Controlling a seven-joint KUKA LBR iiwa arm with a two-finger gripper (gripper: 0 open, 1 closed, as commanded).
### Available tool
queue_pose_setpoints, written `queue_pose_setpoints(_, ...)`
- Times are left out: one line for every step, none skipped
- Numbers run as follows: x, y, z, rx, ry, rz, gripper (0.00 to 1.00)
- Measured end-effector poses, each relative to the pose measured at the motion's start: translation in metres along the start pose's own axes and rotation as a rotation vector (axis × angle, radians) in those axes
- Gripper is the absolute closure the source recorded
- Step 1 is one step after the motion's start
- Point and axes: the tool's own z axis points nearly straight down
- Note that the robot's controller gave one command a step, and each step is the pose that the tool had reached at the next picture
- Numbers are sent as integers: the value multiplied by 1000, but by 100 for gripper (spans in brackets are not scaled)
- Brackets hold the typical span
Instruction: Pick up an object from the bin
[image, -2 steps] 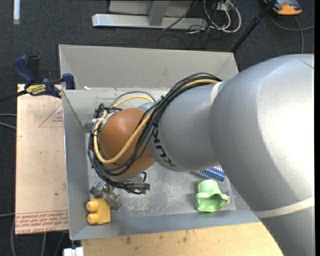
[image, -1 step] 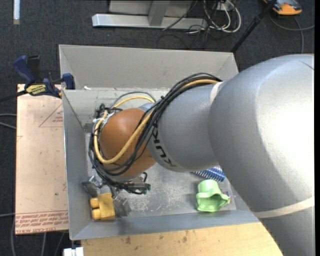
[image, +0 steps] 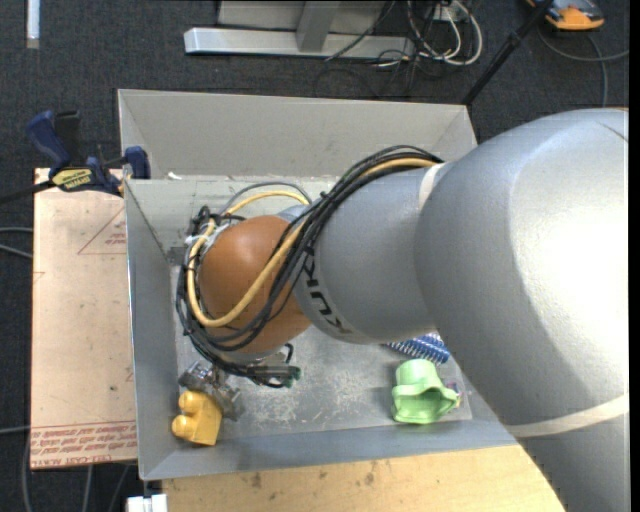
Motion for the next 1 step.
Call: queue_pose_setpoints(1, 0, 0, 0, 6, -1, 0)
